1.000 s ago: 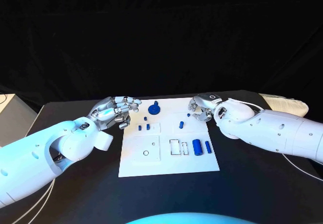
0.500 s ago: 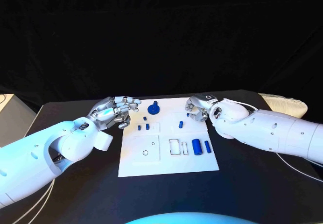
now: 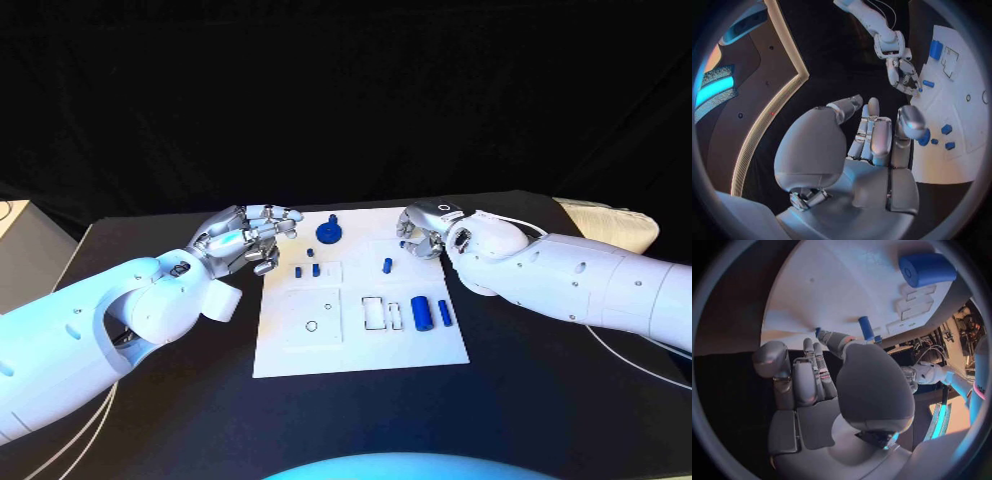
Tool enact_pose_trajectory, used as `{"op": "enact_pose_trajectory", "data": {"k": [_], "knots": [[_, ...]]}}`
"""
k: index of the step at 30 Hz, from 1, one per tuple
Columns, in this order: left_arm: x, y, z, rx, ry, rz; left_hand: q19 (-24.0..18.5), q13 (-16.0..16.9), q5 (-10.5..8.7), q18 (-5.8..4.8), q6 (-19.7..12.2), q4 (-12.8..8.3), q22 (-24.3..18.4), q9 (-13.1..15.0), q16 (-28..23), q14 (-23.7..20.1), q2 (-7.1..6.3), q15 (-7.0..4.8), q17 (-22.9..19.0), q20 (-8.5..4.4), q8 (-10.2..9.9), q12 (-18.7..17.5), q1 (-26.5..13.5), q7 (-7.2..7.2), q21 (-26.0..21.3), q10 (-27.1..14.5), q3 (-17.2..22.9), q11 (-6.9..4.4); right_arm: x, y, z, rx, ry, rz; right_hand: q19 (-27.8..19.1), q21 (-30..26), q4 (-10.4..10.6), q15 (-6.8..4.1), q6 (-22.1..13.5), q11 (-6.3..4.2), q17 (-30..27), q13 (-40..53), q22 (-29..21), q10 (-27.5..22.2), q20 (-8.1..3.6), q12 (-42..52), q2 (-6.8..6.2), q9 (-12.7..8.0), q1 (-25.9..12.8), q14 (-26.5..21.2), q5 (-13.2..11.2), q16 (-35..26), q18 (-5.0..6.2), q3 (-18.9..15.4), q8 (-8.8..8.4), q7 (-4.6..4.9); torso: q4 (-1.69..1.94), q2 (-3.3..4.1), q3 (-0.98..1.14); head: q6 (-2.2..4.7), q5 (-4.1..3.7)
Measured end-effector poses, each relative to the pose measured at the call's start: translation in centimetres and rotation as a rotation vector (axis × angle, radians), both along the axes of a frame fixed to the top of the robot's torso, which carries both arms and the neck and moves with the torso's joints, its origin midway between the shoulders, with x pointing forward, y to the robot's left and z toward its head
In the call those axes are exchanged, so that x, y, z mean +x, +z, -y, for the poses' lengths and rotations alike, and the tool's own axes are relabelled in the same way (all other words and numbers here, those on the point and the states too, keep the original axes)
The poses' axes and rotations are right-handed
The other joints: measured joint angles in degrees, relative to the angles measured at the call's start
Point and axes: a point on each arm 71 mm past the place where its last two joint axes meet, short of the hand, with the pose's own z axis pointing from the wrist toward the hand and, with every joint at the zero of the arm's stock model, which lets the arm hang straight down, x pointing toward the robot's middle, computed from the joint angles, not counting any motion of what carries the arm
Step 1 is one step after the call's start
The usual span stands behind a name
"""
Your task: Assemble the parts on the task board
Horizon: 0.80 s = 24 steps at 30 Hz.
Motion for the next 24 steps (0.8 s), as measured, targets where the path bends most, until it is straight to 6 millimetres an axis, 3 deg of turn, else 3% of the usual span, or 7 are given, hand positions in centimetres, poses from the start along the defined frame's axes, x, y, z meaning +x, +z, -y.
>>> {"op": "enact_pose_trajectory", "data": {"k": [24], "knots": [[-0.05,0.04,-0.01,0.000,-0.001,0.000,0.0,0.0,0.00,0.00,-0.2,0.0,-0.3,0.0,-0.3,-0.2,0.00,0.21,-0.4,0.00,0.0,0.0,0.0,0.20,0.0,-0.2,0.0,0.21,0.03,-0.63,-0.31,-0.013,-0.006,-0.022,0.0,1.3,-0.4,0.00,0.7,-0.44,0.5,0.4,0.9,1.8,0.00,0.0,0.52,0.3,0.5,0.0,0.0,0.7,0.00,0.4,0.60,-0.27,0.01,-0.03,-0.02,-0.69,0.36]]}}
